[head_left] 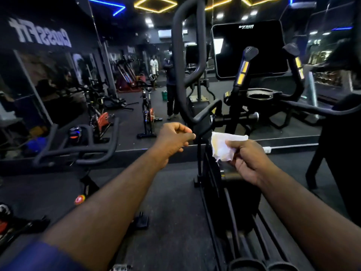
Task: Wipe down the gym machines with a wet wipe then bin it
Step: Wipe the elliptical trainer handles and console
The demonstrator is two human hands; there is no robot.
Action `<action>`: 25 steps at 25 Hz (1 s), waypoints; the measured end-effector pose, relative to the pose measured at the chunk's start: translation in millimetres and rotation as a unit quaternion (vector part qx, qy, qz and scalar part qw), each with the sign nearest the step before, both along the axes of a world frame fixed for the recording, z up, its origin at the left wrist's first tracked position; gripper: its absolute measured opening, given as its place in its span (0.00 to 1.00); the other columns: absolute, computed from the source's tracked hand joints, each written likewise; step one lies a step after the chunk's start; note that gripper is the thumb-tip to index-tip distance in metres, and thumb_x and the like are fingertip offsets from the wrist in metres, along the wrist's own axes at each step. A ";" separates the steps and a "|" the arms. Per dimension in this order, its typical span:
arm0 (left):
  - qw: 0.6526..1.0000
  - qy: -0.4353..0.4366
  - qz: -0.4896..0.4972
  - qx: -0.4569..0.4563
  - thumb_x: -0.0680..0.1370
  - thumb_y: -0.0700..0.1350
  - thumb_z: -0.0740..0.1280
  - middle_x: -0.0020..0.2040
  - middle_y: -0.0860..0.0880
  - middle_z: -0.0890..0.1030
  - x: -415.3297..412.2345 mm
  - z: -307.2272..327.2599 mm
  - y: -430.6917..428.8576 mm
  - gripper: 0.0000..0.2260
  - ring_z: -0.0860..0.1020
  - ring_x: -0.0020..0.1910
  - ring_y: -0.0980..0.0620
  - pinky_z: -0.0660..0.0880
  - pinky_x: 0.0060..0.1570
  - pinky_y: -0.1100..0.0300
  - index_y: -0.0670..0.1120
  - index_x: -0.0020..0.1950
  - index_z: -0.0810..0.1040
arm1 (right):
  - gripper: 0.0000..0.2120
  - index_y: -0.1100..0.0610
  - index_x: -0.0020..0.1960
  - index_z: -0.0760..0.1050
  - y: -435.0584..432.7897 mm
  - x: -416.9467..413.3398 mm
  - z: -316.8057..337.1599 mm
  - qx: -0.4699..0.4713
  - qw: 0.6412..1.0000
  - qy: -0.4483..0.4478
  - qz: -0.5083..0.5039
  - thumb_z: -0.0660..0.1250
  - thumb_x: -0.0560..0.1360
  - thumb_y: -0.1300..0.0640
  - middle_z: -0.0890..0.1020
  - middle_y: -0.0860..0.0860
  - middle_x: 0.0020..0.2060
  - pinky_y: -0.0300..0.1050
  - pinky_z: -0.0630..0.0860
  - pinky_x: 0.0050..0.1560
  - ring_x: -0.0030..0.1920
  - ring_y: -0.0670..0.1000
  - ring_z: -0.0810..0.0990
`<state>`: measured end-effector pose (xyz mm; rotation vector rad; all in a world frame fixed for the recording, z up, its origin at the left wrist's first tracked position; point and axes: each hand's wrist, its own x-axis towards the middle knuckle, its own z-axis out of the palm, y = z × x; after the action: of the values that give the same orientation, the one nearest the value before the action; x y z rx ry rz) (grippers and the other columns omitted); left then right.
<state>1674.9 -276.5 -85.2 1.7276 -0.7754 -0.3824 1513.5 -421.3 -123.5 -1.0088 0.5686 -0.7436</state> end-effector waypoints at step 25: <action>0.934 -0.348 0.031 -0.078 0.84 0.59 0.57 0.54 0.42 0.82 262.2 322.6 -265.3 0.18 0.82 0.50 0.43 0.79 0.53 0.50 0.46 0.57 0.77 | 0.13 0.55 0.63 0.85 -265.7 296.8 382.0 -0.766 0.545 0.058 -0.337 0.70 0.80 0.64 0.83 0.52 0.65 0.24 0.62 0.68 0.69 0.52 0.79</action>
<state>1937.1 -541.7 237.4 1.7328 -1.2107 0.3602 1810.3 -687.0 258.5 -2.5476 0.2676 -2.0390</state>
